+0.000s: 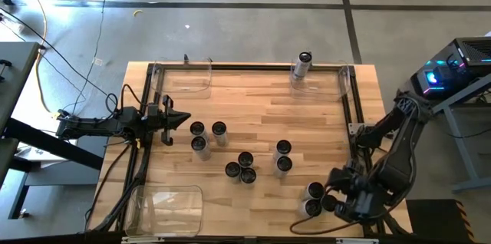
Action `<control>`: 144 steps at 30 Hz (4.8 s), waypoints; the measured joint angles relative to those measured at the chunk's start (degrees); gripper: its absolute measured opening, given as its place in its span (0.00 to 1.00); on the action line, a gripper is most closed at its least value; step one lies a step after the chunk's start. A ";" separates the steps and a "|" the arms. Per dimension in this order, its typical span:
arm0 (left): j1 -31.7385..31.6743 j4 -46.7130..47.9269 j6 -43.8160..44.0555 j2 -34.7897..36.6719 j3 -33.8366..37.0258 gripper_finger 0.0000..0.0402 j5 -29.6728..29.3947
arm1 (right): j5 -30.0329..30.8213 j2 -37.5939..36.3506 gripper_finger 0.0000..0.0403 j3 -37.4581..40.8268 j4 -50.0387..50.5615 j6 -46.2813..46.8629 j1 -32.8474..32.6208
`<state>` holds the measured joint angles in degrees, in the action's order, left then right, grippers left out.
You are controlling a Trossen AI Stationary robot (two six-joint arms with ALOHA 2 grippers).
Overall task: Sort soda cans
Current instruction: Put the white-blue soda can into the top right transparent bin, then put the white-yellow soda can into the top left transparent bin
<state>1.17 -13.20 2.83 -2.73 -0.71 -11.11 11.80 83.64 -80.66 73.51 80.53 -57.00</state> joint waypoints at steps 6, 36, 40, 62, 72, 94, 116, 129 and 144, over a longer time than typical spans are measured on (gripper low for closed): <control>0.00 0.01 -0.09 -0.01 0.00 0.00 -0.02 | -0.42 2.15 0.92 -0.02 -1.74 0.38 -0.01; 0.00 2.60 0.52 0.01 0.00 0.00 -0.04 | -5.75 12.48 0.60 -0.02 -1.99 -14.76 2.36; 0.00 3.11 1.46 0.01 0.00 0.00 -0.05 | -10.72 11.03 0.59 0.00 1.05 -11.77 2.39; 0.00 3.09 1.51 0.01 0.00 0.00 -0.02 | 8.70 -2.84 0.59 12.97 16.55 -3.38 17.61; 0.00 3.07 1.49 0.01 0.00 0.00 -0.02 | 32.48 -7.93 0.59 10.87 16.52 -13.93 32.08; 0.00 2.70 1.46 0.01 0.00 0.00 -0.03 | 4.53 -4.90 0.59 -1.99 -3.08 -75.09 93.21; 0.00 2.54 0.00 0.00 0.00 0.00 -0.22 | -1.37 11.78 0.59 -1.99 -10.06 -83.60 94.88; 0.00 2.55 -0.02 -0.01 0.00 0.00 -0.22 | -1.28 11.76 0.79 -2.01 -11.93 -84.70 94.92; 0.00 2.57 0.04 0.01 0.00 0.00 -0.22 | -0.84 8.29 0.81 -5.87 -11.97 -85.66 94.91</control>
<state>1.17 -10.63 2.87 -2.72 -0.71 -11.33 10.95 91.93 -86.54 61.54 -5.13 37.91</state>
